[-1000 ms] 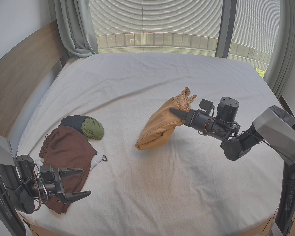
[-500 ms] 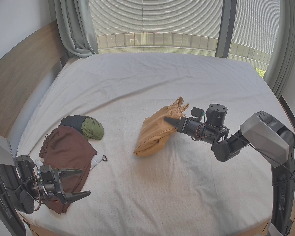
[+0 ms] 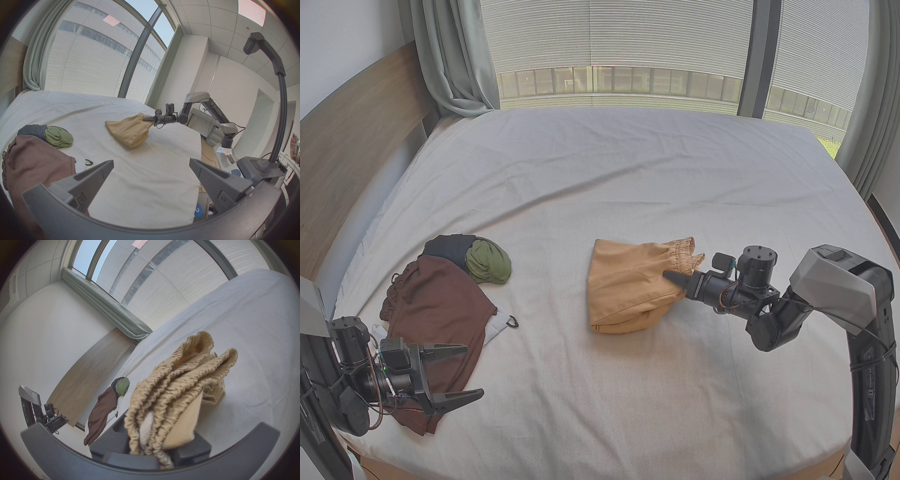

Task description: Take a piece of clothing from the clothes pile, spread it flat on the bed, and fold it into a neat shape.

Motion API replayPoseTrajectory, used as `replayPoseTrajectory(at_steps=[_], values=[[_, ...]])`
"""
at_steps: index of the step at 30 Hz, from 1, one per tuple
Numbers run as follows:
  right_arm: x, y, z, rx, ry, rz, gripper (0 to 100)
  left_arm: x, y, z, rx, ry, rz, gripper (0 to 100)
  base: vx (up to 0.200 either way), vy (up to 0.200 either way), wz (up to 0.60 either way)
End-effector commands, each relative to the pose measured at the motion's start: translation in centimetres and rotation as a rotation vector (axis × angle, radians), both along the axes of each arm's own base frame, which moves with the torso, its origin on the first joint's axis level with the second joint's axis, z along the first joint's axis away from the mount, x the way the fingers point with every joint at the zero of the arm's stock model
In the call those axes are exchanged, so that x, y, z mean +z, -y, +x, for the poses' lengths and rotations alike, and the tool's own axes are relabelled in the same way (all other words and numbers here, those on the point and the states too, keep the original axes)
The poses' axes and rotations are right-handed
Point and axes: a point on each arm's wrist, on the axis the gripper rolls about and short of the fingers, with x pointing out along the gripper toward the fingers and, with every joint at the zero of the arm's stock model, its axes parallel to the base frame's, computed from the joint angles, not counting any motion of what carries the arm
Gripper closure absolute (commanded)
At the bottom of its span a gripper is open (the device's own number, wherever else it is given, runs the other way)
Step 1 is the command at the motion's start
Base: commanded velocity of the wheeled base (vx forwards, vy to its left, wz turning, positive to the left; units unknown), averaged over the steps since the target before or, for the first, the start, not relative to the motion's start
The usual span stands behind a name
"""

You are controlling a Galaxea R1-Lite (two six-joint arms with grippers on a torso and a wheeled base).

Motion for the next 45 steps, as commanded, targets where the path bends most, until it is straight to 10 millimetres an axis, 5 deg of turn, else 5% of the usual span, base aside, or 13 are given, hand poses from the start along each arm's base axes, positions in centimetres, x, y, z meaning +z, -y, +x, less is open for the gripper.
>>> replayPoseTrajectory(at_steps=[1, 11, 12, 23, 30, 35, 40, 45], values=[[-3.9, 0.2, -0.9, -0.006, -0.067, -0.019, 100, -0.1, 0.0, 0.0, -0.002, -0.002, 0.0, 0, 0.0, 0.0, 0.0], [-5.4, 0.2, -0.9, -0.027, -0.066, -0.024, 100, -0.3, 0.0, 0.1, -0.002, -0.013, -0.002, 0, 0.0, 0.0, 0.0], [-5.4, 0.2, -0.9, -0.027, -0.067, -0.023, 0, -0.3, 0.0, 0.1, -0.002, -0.013, -0.002, 0, 0.0, 0.0, 0.0], [-4.7, 0.9, -4.0, -0.03, -0.129, -0.056, 0, -0.2, 0.0, 0.1, 0.001, -0.004, 0.0, 0, 0.0, 0.0, 0.0], [-6.0, -0.3, -10.9, 0.083, -0.209, -0.175, 0, -0.1, 0.0, 0.1, -0.001, -0.001, 0.0, 0, 0.0, 0.0, 0.0], [-4.8, -2.9, -14.4, 0.195, -0.17, -0.174, 0, 0.0, 0.0, 0.1, 0.001, 0.002, 0.001, 0, 0.0, 0.0, 0.0], [-2.4, -4.6, -15.0, 0.245, -0.098, -0.14, 0, -0.1, 0.0, 0.2, 0.001, 0.002, 0.001, 0, 0.0, 0.0, 0.0], [0.4, -5.6, -12.5, 0.216, -0.005, -0.039, 0, -0.1, 0.0, 0.1, 0.001, -0.001, 0.0, 0, 0.0, 0.0, 0.0]])
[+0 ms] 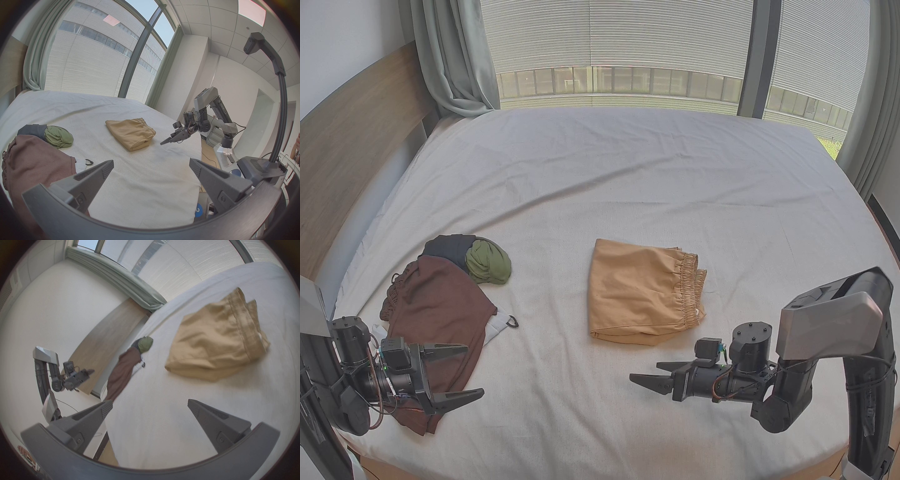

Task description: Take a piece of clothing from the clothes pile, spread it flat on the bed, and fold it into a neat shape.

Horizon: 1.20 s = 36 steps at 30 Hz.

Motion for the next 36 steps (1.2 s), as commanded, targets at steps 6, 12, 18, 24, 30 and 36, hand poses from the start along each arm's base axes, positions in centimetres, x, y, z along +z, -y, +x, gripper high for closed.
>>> replayPoseTrajectory(at_steps=[6, 12, 18, 24, 30, 36], values=[[4.7, -0.4, 5.8, -0.087, 0.157, 0.195, 0, 0.0, 0.0, 0.0, 0.001, 0.0, -0.001, 0, 0.0, 0.0, 0.0], [2.9, 1.9, 10.1, -0.184, 0.135, 0.182, 0, -0.1, 0.0, 0.1, 0.002, -0.003, -0.001, 0, 0.0, 0.0, 0.0], [-0.6, 3.7, 11.9, -0.255, 0.084, 0.17, 0, -0.1, 0.0, 0.1, 0.001, -0.005, -0.001, 0, 0.0, 0.0, 0.0], [-2.9, 4.5, 12.0, -0.275, 0.049, 0.15, 0, -0.2, 0.1, 0.0, -0.004, -0.015, -0.003, 0, 0.0, 0.0, 0.0], [-1.3, 4.5, 11.2, -0.267, 0.09, 0.167, 0, -0.7, 0.4, -0.3, -0.018, -0.046, -0.008, 0, 0.0, 0.0, 0.0], [6.5, 5.3, 7.4, -0.253, 0.19, 0.209, 0, 1.1, 1.4, -1.1, -0.064, 0.02, -0.002, 0, 0.0, 0.0, 0.0]])
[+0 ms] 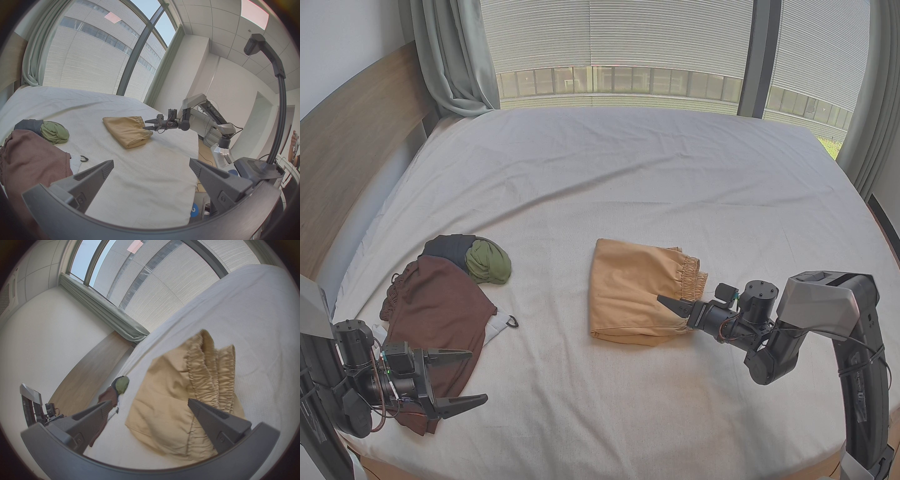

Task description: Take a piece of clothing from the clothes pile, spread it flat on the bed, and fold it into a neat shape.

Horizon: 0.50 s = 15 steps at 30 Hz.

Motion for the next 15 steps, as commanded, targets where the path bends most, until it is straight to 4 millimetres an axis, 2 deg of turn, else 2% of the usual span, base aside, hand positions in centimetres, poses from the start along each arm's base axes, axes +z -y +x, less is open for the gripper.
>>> replayPoseTrajectory(at_steps=[1, 2, 3, 4, 5, 7, 8, 9, 10, 13, 14, 15], values=[[8.3, 1.1, -4.6, 0.007, 0.122, 0.019, 0, 2.2, 1.5, -1.1, -0.065, 0.082, 0.005, 0, 0.0, 0.0, 0.0], [8.7, 1.2, -4.9, 0.007, 0.13, 0.017, 0, 2.4, 1.6, -1.2, -0.073, 0.088, 0.005, 0, 0.0, 0.0, 0.0], [11.1, 1.9, -7.1, 0.003, 0.179, 0.003, 0, 3.4, 2.5, -1.9, -0.114, 0.133, 0.005, 0, 0.0, 0.0, 0.0], [12.4, 2.6, -8.9, -0.002, 0.208, -0.015, 0, 4.3, 3.1, -2.6, -0.144, 0.168, 0.005, 0, 0.0, 0.0, 0.0], [13.0, 2.9, -9.8, -0.005, 0.228, -0.028, 0, 4.7, 3.5, -2.8, -0.164, 0.192, 0.004, 0, 0.0, 0.0, 0.0], [14.6, 4.3, -13.3, -0.012, 0.307, -0.107, 0, 6.4, 4.8, -3.9, -0.233, 0.261, -0.008, 0, 0.0, 0.0, 0.0], [15.1, 5.0, -15.1, -0.019, 0.343, -0.149, 0, 7.1, 5.3, -4.5, -0.263, 0.282, -0.018, 0, 0.0, 0.0, 0.0], [15.1, 5.0, -15.1, -0.019, 0.343, -0.149, 0, 7.1, 5.3, -4.5, -0.263, 0.282, -0.018, 0, 0.0, 0.0, 0.0], [15.7, 6.3, -18.3, -0.034, 0.402, -0.214, 0, 8.3, 6.0, -5.5, -0.31, 0.315, -0.04, 0, 0.0, 0.0, 0.0], [15.9, 7.7, -22.3, -0.06, 0.451, -0.268, 0, 9.6, 6.3, -6.8, -0.341, 0.361, -0.057, 0, 0.0, 0.0, 0.0], [15.8, 8.2, -23.4, -0.077, 0.461, -0.28, 0, 9.8, 6.2, -7.3, -0.344, 0.367, -0.058, 0, 0.0, 0.0, 0.0], [15.8, 8.2, -23.4, -0.077, 0.461, -0.28, 0, 9.8, 6.2, -7.3, -0.344, 0.367, -0.058, 0, 0.0, 0.0, 0.0]])
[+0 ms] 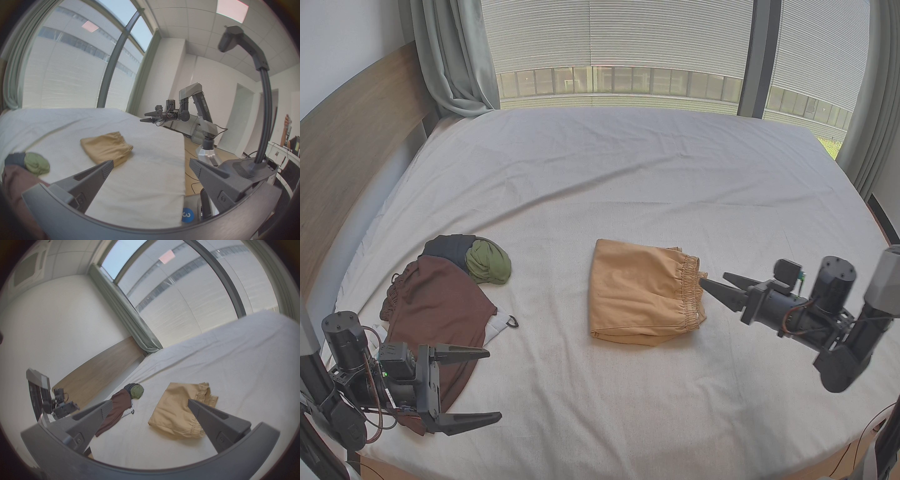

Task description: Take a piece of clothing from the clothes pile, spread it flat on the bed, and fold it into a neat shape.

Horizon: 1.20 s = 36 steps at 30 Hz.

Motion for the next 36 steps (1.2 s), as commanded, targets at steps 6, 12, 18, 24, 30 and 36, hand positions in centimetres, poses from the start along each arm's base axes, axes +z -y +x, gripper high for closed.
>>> replayPoseTrajectory(at_steps=[6, 12, 18, 24, 30, 36], values=[[6.3, 6.0, -17.3, -0.209, 0.337, -0.094, 0, 5.0, 1.0, -9.9, -0.168, 0.121, -0.017, 0, 0.0, 0.0, 0.0], [5.9, 6.8, -22.1, -0.225, 0.369, -0.089, 0, 4.2, -0.7, -14.8, -0.064, 0.086, -0.012, 0, 0.0, 0.0, 0.0], [3.7, 7.3, -26.0, -0.219, 0.344, -0.065, 0, 2.6, -1.4, -18.6, 0.108, 0.128, -0.016, 0, 0.0, 0.0, 0.0], [-0.7, 7.6, -28.7, -0.279, 0.219, -0.126, 0, 0.9, -1.3, -21.8, 0.211, 0.119, -0.109, 0, 0.0, 0.0, 0.0], [-1.5, 8.1, -28.1, -0.521, 0.213, -0.294, 0, 0.7, -1.8, -21.0, 0.568, 0.156, -0.059, 0, 0.0, 0.0, 0.0], [-2.4, 8.1, -28.8, -0.702, 0.227, -0.379, 0, 0.1, -2.4, -20.6, 0.886, 0.071, -0.057, 0, 0.0, 0.0, 0.0]])
